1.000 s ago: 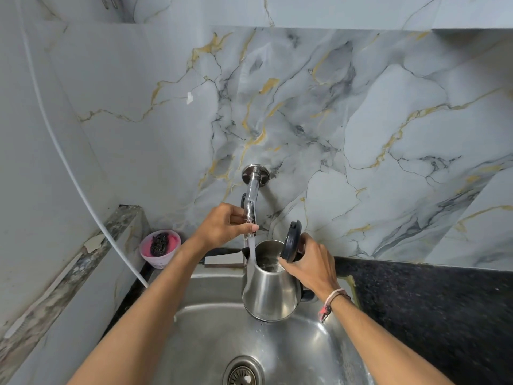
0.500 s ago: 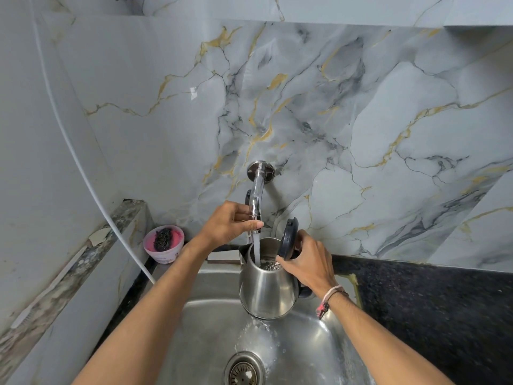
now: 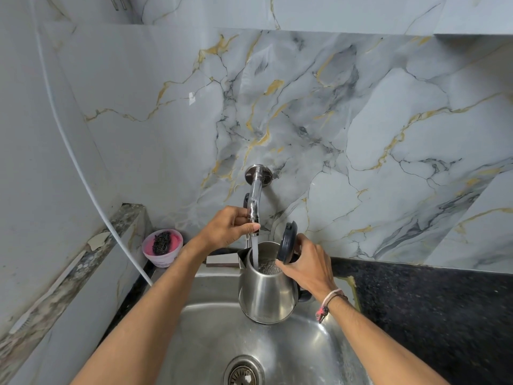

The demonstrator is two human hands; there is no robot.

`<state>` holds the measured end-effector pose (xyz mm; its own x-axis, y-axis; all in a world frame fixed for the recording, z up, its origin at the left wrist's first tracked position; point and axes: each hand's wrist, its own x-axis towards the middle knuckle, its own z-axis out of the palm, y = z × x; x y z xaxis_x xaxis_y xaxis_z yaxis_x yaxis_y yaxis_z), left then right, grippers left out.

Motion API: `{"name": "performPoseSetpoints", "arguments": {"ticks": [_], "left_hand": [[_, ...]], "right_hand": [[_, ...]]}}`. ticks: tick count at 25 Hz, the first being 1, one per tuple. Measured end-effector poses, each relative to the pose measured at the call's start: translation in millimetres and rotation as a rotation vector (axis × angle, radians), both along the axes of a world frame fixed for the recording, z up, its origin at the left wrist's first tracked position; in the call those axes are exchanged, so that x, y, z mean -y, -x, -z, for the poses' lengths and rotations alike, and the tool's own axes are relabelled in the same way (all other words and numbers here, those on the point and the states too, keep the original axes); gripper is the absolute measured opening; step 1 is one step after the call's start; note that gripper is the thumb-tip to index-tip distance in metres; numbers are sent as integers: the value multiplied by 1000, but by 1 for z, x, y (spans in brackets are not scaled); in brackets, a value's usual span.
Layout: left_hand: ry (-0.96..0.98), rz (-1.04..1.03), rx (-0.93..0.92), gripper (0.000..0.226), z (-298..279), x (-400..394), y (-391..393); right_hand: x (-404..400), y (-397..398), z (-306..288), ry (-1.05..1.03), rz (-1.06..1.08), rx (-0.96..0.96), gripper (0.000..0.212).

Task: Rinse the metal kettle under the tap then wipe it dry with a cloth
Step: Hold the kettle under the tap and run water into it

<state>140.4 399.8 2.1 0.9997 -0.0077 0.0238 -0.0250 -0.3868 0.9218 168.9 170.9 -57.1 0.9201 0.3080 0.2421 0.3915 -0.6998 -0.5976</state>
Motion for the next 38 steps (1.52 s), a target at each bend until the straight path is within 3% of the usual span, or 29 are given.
{"name": "performPoseSetpoints", "arguments": {"ticks": [27,35,38], "left_hand": [[102,76,11,31,1,-2,5],[57,100,-7,24,4,-12,-1],[31,57,13,34,2,-10,-1]], "right_hand": [[-3,6,4,18,14,-7,54],[-4,7,1,3,9,-15,55],[-4,7,1,2,-1,-18,55]]}}
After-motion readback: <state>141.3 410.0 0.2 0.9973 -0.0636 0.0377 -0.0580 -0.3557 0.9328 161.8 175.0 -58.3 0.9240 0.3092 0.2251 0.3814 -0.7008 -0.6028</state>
